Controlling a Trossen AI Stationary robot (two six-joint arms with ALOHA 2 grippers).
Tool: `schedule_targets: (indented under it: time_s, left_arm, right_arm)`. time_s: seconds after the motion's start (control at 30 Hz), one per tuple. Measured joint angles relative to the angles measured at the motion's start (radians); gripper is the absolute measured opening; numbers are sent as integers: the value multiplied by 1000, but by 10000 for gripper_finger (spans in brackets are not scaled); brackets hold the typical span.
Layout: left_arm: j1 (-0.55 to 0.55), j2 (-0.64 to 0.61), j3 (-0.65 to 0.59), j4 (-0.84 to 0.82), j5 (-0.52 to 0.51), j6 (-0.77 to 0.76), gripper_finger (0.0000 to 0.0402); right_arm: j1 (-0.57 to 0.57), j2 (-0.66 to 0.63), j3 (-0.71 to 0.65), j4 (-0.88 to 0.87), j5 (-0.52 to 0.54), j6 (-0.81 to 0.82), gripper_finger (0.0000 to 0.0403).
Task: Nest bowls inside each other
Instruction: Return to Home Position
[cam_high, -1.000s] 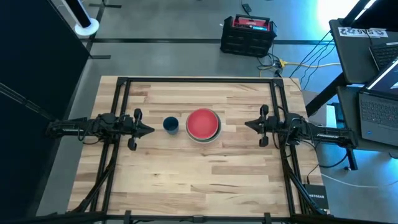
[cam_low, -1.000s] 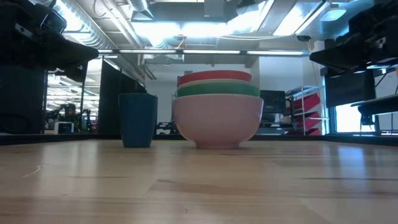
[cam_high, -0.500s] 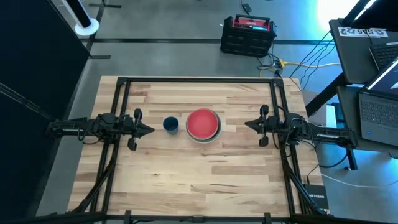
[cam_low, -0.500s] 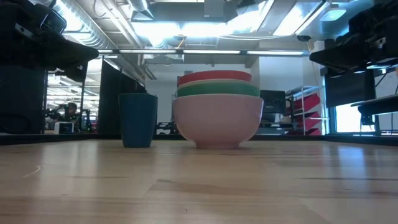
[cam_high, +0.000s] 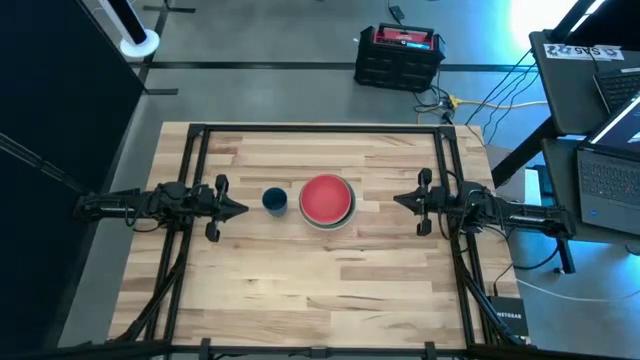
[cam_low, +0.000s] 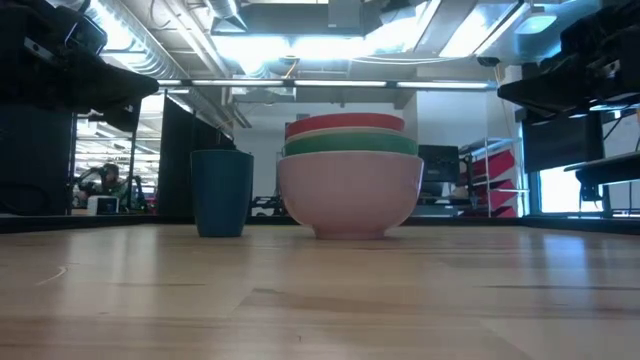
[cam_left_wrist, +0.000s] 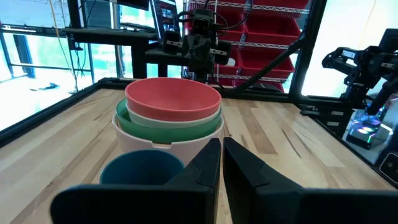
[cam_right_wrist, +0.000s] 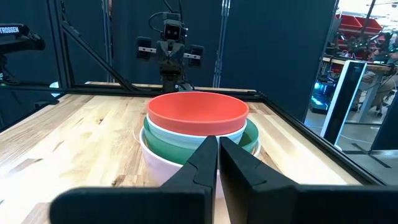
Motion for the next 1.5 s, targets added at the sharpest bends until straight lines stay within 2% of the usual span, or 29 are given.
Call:
schedule_targets:
  time_s: [1.5]
  left_arm:
    - [0,0,0,0,0,0,0]
  right_arm:
    - [0,0,0,0,0,0,1]
